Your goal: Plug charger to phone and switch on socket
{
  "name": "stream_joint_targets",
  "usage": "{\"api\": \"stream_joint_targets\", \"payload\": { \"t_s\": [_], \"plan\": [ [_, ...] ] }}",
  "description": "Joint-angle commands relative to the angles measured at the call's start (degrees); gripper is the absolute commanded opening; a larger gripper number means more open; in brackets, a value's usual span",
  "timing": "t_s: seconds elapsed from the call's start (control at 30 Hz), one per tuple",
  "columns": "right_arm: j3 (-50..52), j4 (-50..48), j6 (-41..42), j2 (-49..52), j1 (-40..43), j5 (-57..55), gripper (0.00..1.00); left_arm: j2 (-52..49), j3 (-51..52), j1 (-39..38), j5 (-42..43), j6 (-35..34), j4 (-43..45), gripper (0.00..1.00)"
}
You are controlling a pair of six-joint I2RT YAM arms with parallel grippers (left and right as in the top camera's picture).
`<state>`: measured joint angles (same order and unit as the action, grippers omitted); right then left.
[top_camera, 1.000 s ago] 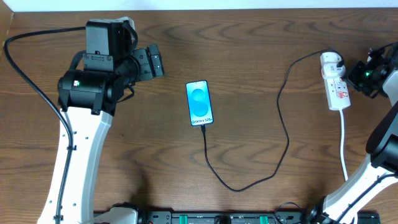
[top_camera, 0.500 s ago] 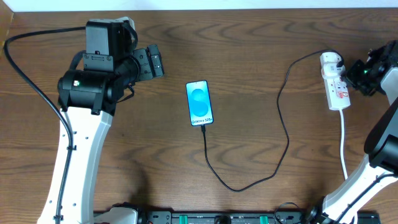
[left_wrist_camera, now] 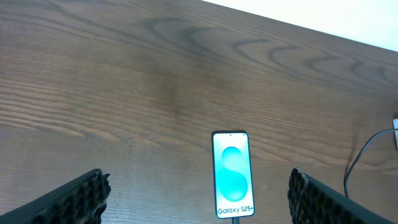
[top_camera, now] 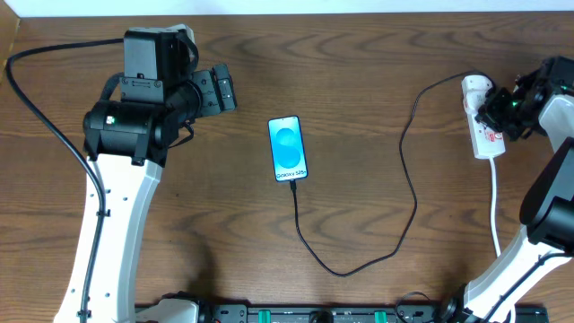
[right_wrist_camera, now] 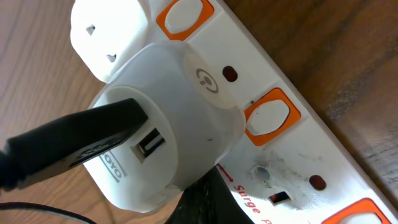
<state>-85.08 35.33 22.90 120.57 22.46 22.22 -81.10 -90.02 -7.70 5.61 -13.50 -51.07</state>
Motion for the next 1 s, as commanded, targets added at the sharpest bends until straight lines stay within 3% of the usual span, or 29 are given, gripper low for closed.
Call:
{"api": "stream_joint_targets", "payload": {
  "t_s": [0.0, 0.33, 0.97],
  "plan": [
    [0.35, -5.16, 2.01, 1.44, -0.04, 2.29, 0.01, 0.24, 0.22, -0.02, -0.96, 0.31, -0.15, 0.93],
    [0.31, -5.4, 0.13, -4.76, 5.46, 5.31, 0.01, 0.24, 0.22, -0.02, -0.96, 0.31, -0.15, 0.93],
    [0.44, -6.05, -5.77, 0.57, 5.25, 3.82, 0.01, 0.24, 0.22, -0.02, -0.94, 0.31, -0.15, 0.93]
  ]
}}
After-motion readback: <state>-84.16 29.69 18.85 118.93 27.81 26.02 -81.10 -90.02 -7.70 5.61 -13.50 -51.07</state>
